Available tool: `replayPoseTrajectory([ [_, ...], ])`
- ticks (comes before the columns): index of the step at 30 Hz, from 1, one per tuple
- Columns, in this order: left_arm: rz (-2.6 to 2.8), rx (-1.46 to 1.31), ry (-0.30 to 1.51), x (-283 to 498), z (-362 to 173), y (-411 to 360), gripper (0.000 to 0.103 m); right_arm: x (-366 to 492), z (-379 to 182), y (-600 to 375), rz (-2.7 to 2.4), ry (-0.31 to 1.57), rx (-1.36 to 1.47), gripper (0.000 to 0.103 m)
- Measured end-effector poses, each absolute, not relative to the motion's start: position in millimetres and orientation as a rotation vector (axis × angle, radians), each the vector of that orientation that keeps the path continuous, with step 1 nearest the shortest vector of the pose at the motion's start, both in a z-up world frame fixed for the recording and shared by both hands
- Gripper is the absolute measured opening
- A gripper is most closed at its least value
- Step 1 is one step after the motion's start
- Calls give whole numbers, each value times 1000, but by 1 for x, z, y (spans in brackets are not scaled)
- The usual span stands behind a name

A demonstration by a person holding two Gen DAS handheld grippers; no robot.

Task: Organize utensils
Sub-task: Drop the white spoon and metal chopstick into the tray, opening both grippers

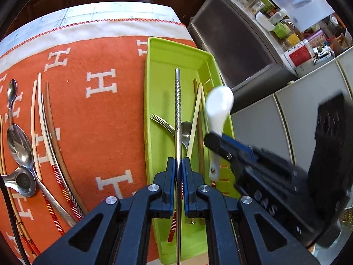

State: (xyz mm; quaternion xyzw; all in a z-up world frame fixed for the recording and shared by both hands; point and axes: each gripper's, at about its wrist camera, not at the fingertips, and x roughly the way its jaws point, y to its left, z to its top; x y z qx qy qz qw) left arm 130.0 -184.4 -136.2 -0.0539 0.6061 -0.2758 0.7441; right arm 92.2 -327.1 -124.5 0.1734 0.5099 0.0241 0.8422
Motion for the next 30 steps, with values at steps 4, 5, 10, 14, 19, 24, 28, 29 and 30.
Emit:
replayPoseTrajectory([
  [4, -609, -98, 1276, 126, -119, -179, 18, 109, -131, -327, 76, 1107, 371, 7],
  [5, -599, -84, 1250, 123, -113, -176, 22, 112, -132, -328, 78, 1113, 376, 7],
  [10, -542, -34, 1188, 116, -90, -153, 26, 125, -135, -326, 69, 1124, 377, 7],
  [14, -485, -7, 1148, 112, -79, -127, 37, 127, -132, -325, 53, 1123, 383, 8],
  [19, -409, 6, 1112, 104, -72, -94, 45, 116, -115, -316, 56, 1094, 365, 8],
  [24, -356, -1, 1111, 95, -74, -63, 45, 100, -94, -305, 62, 1055, 356, 8],
  [28, -320, 12, 1105, 87, -76, -45, 45, 87, -79, -290, 92, 1038, 362, 8],
  [29, -309, 16, 1103, 85, -77, -39, 45, 85, -77, -285, 103, 1035, 363, 8],
  [30, -301, 18, 1101, 83, -79, -35, 46, 83, -75, -280, 114, 1034, 362, 8],
])
